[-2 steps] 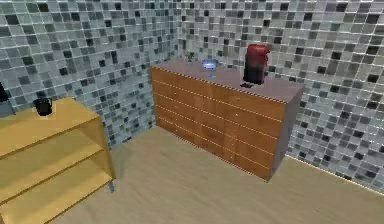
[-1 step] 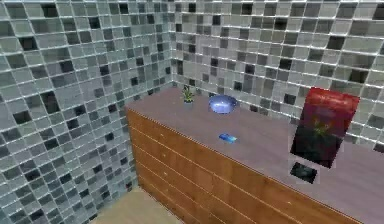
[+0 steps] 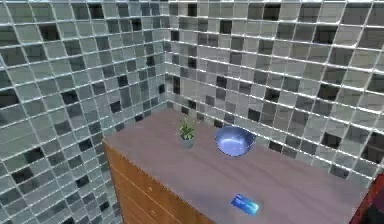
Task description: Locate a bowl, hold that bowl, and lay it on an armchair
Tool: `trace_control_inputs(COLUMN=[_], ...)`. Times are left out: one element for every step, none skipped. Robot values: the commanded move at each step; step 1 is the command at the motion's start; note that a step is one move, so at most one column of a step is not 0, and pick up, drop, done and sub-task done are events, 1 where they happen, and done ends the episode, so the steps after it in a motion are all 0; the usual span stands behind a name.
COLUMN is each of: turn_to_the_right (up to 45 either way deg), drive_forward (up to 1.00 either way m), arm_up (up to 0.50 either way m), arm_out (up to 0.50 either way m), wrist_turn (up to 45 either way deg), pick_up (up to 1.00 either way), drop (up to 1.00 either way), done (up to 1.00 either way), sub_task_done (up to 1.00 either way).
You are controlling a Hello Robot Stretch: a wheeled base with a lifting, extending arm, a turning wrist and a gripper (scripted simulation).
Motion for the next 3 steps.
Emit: trace_control_inputs(turn_to_the_right=[-45.0,-27.0,0.0], drive_forward=[0.00,0.00,0.00], arm_up=[0.00,0.00,0.50], arm_out=[0.00,0.00,0.00], wrist_turn=[0.0,0.0,0.0], pick_up=[0.00,0.00,0.00], drop=[0.00,0.00,0.00], done=[0.00,0.00,0.00], sub_task_done=[0.00,0.00,0.00])
